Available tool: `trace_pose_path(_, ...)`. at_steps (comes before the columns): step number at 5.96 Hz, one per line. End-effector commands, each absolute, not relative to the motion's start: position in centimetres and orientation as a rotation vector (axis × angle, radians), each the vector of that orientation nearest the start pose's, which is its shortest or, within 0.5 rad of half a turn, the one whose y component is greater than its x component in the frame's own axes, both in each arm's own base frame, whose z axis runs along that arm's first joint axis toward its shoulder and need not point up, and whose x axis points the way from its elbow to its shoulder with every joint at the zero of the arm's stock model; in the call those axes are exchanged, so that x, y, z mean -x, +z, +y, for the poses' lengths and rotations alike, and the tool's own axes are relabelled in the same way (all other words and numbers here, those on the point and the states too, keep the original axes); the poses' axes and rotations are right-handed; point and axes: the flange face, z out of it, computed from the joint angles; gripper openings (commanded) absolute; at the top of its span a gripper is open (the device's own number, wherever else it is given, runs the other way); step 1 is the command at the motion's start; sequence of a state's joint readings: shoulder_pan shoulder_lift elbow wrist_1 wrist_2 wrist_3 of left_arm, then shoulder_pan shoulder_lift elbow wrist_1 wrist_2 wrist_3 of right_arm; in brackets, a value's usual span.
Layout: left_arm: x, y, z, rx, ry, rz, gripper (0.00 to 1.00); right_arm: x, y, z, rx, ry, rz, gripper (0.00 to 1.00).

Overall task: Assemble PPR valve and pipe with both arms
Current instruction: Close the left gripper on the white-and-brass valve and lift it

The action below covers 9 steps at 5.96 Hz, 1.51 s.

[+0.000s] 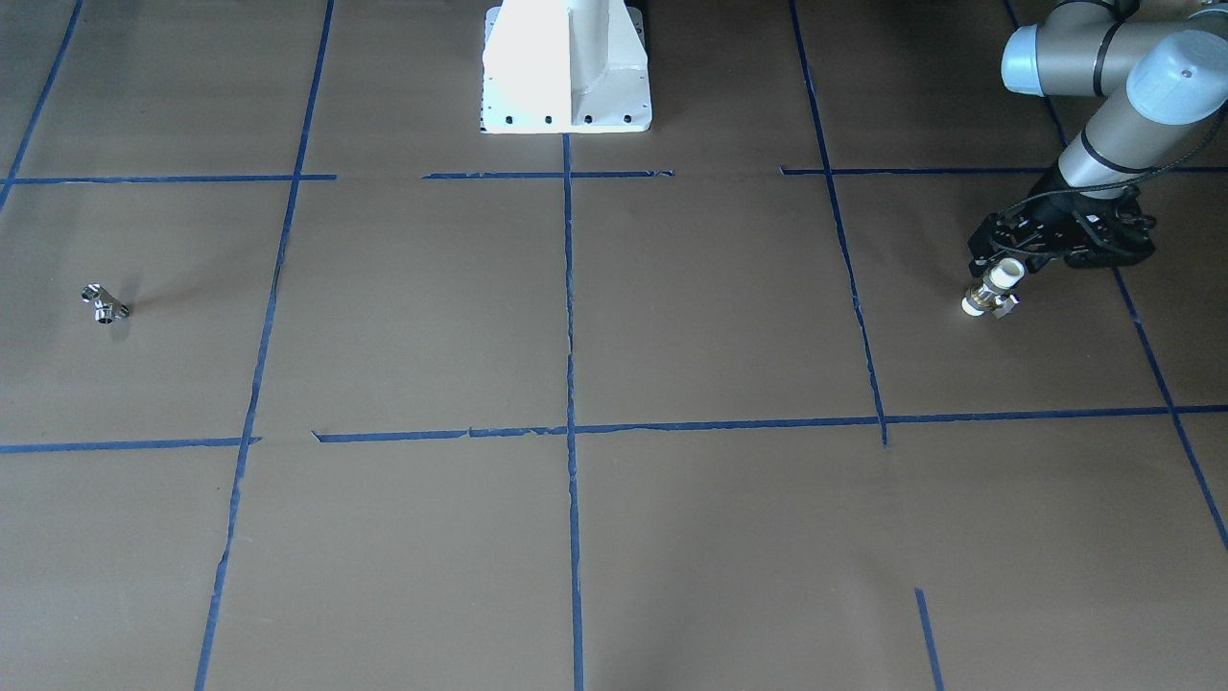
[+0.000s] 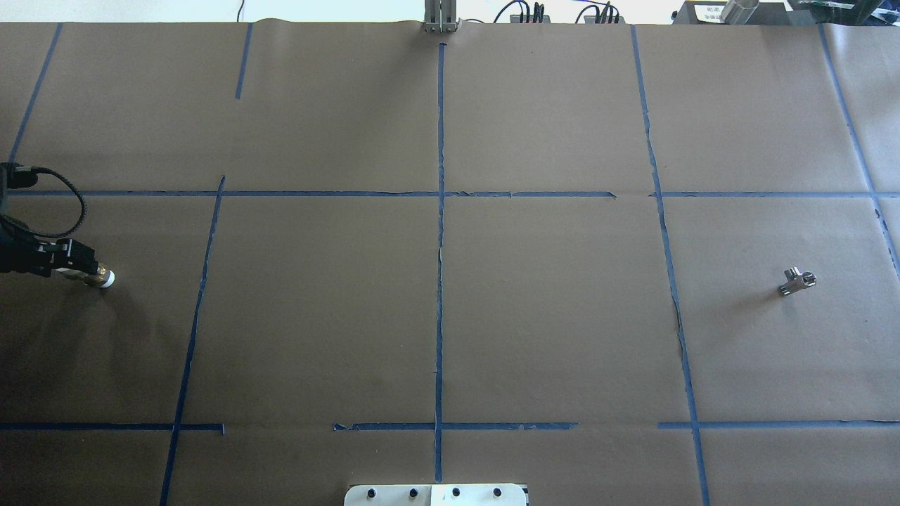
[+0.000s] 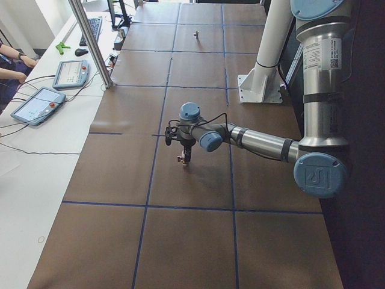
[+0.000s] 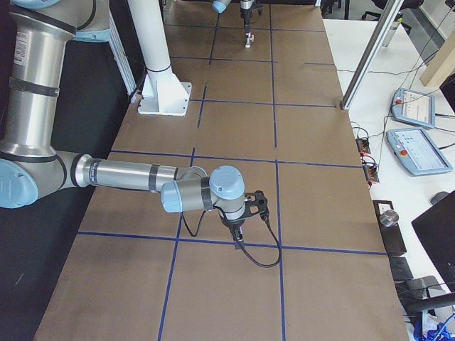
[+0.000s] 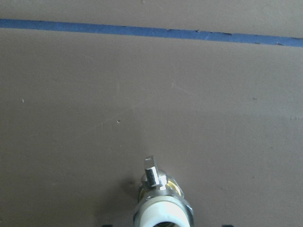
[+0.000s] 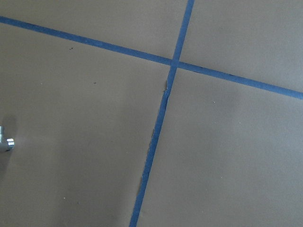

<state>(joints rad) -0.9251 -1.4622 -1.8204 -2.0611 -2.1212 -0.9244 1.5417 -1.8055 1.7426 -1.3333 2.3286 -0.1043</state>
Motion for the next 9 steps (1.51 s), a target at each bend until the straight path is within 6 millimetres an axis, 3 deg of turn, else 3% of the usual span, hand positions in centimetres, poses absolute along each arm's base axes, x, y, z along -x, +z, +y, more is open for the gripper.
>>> trace_pose_path(1, -21.7, 53.6, -42.5, -0.065, -0.088, 0.814, 0.03, -5.3, 65.4, -40.5, -0.195, -0.193, -0.750, 1.00)
trace_pose_path(6, -21.4, 53.1, -42.7, -0.075, -0.094, 0.820, 0.00, -5.3, 65.4, -40.5, -0.195, -0.193, -0.756, 1.00)
trace_pose_path(8, -21.4, 49.0, -42.5, -0.081, -0.088, 0.832, 0.00, -5.3, 65.4, -40.5, -0.195, -0.193, -0.756, 1.00)
trace_pose_path(9, -22.1, 44.3, -43.5, -0.073, -0.092, 0.823, 0.00, -5.3, 65.5, -40.5, -0.192, -0.192, -0.756, 1.00)
